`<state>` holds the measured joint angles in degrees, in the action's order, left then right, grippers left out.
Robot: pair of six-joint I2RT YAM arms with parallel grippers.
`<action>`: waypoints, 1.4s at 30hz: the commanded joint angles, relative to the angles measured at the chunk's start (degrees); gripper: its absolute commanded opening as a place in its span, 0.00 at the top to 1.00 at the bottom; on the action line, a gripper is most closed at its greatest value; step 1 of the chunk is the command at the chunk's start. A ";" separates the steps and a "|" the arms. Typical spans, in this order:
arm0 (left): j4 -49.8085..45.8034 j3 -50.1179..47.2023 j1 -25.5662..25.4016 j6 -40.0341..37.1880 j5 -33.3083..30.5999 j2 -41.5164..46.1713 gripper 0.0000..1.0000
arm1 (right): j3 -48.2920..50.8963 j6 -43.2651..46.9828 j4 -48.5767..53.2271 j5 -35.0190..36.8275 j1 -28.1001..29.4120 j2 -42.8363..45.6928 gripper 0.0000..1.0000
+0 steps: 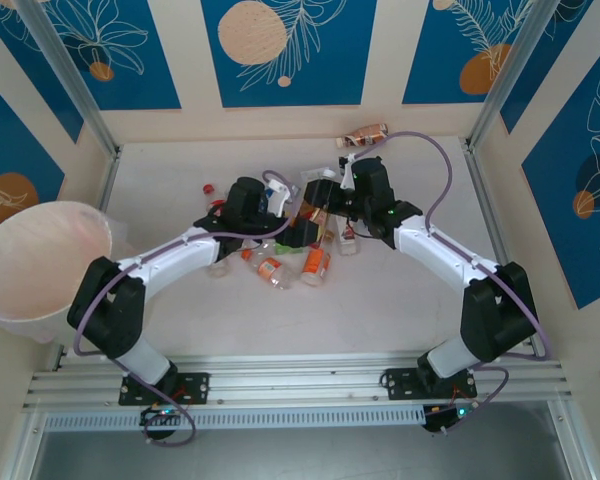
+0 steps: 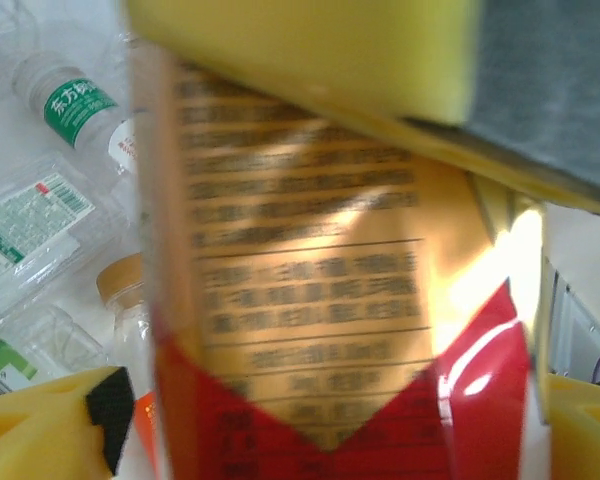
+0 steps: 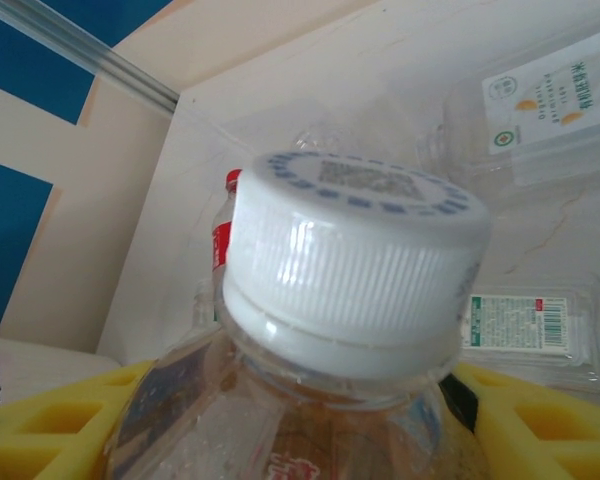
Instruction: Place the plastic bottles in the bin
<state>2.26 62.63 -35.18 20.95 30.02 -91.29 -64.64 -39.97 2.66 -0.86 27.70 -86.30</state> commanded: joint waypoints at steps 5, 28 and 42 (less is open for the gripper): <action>1.47 0.36 -0.37 -1.35 -1.63 -1.11 0.37 | -4.08 -2.95 0.81 -8.82 0.00 0.86 0.37; -21.79 5.08 0.23 -9.03 -35.68 15.61 0.61 | 9.61 -2.66 -6.81 2.27 -11.96 19.03 0.00; -36.49 20.20 0.38 -19.79 -78.29 26.94 0.62 | 9.01 0.59 -9.66 -0.61 -12.79 16.32 0.00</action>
<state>-30.59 80.40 -35.16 4.86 -31.11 -66.48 -55.46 -41.12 -4.69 -0.67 14.87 -68.86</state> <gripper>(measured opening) 0.629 0.996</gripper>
